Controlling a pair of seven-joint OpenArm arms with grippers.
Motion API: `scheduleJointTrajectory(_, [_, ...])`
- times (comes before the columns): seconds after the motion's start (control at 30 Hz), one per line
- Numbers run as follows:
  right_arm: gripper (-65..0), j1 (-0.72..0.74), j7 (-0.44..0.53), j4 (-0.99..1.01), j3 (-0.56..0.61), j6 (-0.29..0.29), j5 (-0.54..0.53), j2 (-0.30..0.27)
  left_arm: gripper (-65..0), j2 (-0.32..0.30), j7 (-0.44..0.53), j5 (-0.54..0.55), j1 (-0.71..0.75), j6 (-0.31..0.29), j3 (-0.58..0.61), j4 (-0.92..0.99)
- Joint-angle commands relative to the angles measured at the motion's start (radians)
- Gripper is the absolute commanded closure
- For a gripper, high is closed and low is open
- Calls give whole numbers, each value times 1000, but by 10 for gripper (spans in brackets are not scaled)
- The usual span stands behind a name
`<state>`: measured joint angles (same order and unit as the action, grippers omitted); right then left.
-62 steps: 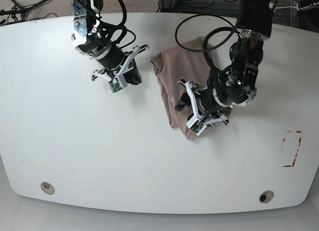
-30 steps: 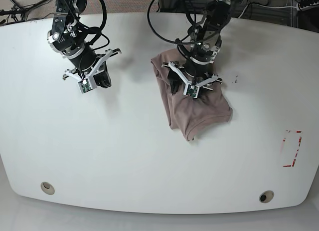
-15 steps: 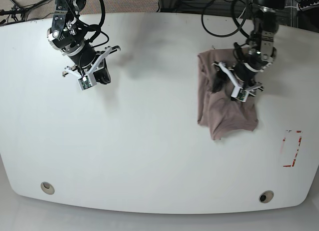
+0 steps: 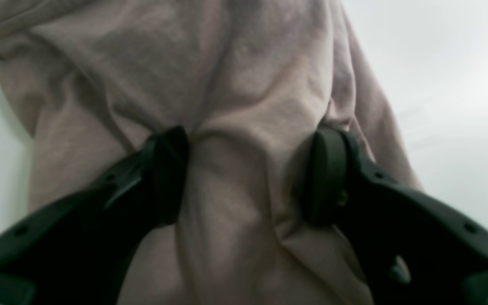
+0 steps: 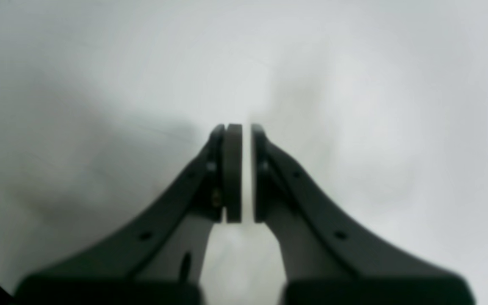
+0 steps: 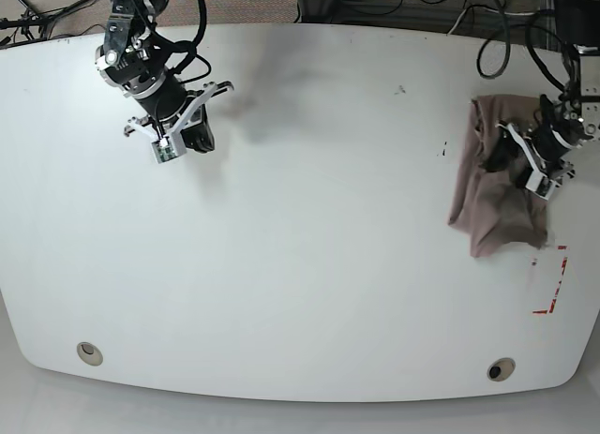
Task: Fold the T-shirt properly
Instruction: 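Carry the bundle with the left gripper to the table's edge, then open the left gripper to drop the bundle and lift away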
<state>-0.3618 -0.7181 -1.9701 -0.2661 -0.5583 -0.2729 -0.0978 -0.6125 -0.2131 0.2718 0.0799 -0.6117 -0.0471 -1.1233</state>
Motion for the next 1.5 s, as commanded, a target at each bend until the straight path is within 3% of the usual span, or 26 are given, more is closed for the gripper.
scheduleJointTrajectory(0.0, [-36, 5, 24, -24, 0, -7, -15, 2, -375, -60, -296, -239, 5, 19, 5, 130])
scheduleJointTrajectory(0.37, [-36, -7, 24, -21, 1, -7, -15, 7, -375, -171, -296, -237, -36, -86, 6, 205])
scheduleJointTrajectory(0.57, [-36, -23, 25, -21, 0, -7, -9, 3, -374, -218, -296, -233, -45, -86, -1, 200])
scheduleJointTrajectory(0.73, [-36, -59, 76, -21, -2, -6, -9, -3, -372, -225, -328, -240, -44, -86, -46, 62])
scheduleJointTrajectory(0.97, [-36, -124, 183, -18, -83, -6, -9, 2, -372, -229, -429, -254, -44, -86, -52, -275])
scheduleJointTrajectory(1.17, [-36, -176, 294, -18, -127, -7, -9, 3, -372, -91, -411, -254, -38, -86, -63, -484])
scheduleJointTrajectory(1.33, [-36, -230, 383, -1, -129, -7, -7, -1, -372, 52, -308, -256, 28, 36, -93, -608])
scheduleJointTrajectory(1.47, [-36, -297, 483, 38, -129, -6, -6, -1, -372, 165, -142, -256, 140, 132, -98, -683])
